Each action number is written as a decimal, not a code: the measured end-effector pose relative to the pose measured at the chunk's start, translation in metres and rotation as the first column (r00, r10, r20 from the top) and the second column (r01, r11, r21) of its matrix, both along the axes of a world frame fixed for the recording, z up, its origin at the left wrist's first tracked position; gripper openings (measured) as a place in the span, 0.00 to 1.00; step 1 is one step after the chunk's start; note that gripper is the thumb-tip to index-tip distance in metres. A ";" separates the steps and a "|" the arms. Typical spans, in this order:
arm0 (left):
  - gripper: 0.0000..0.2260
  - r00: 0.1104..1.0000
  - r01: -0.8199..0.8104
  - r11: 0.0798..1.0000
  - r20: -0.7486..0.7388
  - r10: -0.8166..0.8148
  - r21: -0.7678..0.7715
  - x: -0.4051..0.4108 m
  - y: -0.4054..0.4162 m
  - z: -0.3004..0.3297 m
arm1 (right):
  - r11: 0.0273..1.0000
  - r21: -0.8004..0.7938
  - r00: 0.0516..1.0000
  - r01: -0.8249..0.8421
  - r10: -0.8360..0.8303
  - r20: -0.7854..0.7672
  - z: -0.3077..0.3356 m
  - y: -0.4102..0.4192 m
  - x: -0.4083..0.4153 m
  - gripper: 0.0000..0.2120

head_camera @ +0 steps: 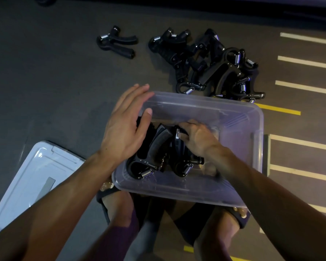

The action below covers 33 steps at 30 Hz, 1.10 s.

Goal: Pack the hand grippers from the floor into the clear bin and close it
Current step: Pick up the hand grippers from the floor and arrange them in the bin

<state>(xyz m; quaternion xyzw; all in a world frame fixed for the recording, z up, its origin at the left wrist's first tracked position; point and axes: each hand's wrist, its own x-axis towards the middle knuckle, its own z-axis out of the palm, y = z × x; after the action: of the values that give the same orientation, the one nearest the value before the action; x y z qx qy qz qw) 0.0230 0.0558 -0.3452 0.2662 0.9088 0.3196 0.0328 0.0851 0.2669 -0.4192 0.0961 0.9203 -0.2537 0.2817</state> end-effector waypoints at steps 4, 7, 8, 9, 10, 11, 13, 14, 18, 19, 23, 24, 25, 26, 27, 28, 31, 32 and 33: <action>0.16 1.000 -0.005 1.000 0.002 0.005 -0.002 0.000 0.000 0.000 | 0.998 -0.044 0.996 0.051 -0.054 -0.072 0.000 -0.004 0.000 0.16; 0.16 1.000 -0.004 1.000 0.005 0.004 -0.002 0.001 0.000 0.001 | 0.987 -0.098 0.986 0.128 -0.138 -0.096 0.000 -0.006 0.001 0.12; 0.16 1.000 -0.004 1.000 0.008 0.004 -0.004 0.001 0.000 0.001 | 0.985 -0.103 0.984 0.138 -0.148 -0.098 0.000 -0.006 0.001 0.12; 0.16 1.000 -0.006 1.000 0.012 0.006 -0.006 0.001 0.001 0.001 | 0.985 -0.102 0.983 0.143 -0.153 -0.099 0.001 -0.006 0.001 0.11; 0.17 1.000 -0.007 1.000 0.014 0.007 -0.008 0.001 0.001 0.001 | 0.983 -0.098 0.982 0.153 -0.162 -0.098 0.001 -0.006 0.000 0.10; 0.17 1.000 -0.008 1.000 0.016 0.008 -0.010 0.001 0.000 0.001 | 0.984 -0.087 0.982 0.153 -0.161 -0.099 0.003 -0.007 -0.001 0.09; 0.17 1.000 -0.009 1.000 0.017 0.009 -0.009 0.001 0.000 0.001 | 0.988 -0.044 0.985 0.150 -0.153 -0.080 0.002 -0.006 -0.004 0.08; 0.17 1.000 -0.010 1.000 0.016 0.010 -0.007 0.001 0.000 0.001 | 0.987 -0.044 0.985 0.154 -0.157 -0.071 0.001 -0.005 -0.005 0.07; 0.16 1.000 -0.011 1.000 0.014 0.011 0.002 0.001 0.001 0.001 | 0.985 -0.037 0.985 0.166 -0.167 -0.046 0.003 -0.001 -0.012 0.09; 0.16 1.000 -0.011 1.000 0.015 0.011 0.003 0.001 0.001 0.001 | 0.983 -0.052 0.983 0.174 -0.177 -0.058 0.003 0.000 -0.013 0.09; 0.16 1.000 -0.008 1.000 0.017 0.008 0.005 0.001 0.000 0.001 | 0.976 -0.108 0.978 0.191 -0.198 -0.062 -0.001 -0.003 -0.015 0.07; 0.16 1.000 -0.008 1.000 0.021 0.008 0.006 0.001 0.000 0.001 | 0.977 -0.109 0.980 0.185 -0.192 -0.058 -0.001 -0.003 -0.015 0.06; 0.16 1.000 -0.008 1.000 0.024 0.008 0.005 0.001 0.000 0.001 | 0.981 -0.102 0.983 0.167 -0.173 -0.057 -0.002 -0.003 -0.015 0.06; 0.17 1.000 -0.009 1.000 0.027 0.009 0.005 0.001 0.000 0.002 | 0.985 -0.095 0.987 0.145 -0.151 -0.060 -0.001 -0.003 -0.014 0.07; 0.17 1.000 -0.010 1.000 0.029 0.010 0.005 0.001 0.000 0.002 | 0.987 -0.099 0.989 0.129 -0.136 -0.063 -0.001 -0.002 -0.013 0.08; 0.17 1.000 -0.012 1.000 0.029 0.011 0.005 0.001 0.000 0.002 | 0.989 -0.100 0.991 0.110 -0.116 -0.060 -0.001 -0.002 -0.012 0.10; 0.16 1.000 -0.009 1.000 0.027 0.009 0.011 0.001 0.000 0.001 | 0.997 -0.075 0.999 0.033 -0.036 -0.029 0.001 0.000 -0.011 0.17; 0.16 1.000 -0.009 1.000 0.027 0.009 0.012 0.000 0.000 0.001 | 0.998 -0.065 1.000 0.020 -0.021 -0.019 0.001 0.001 -0.010 0.19; 0.17 1.000 -0.010 1.000 0.029 0.010 0.011 0.001 0.000 0.001 | 0.998 -0.061 1.000 0.016 -0.018 -0.021 0.000 0.002 -0.010 0.21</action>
<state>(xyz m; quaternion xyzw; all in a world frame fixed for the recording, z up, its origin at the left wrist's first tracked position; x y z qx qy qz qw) 0.0236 0.0562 -0.3440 0.2572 0.9077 0.3288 0.0427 0.0755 0.2694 -0.4187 0.0926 0.9143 -0.2850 0.2726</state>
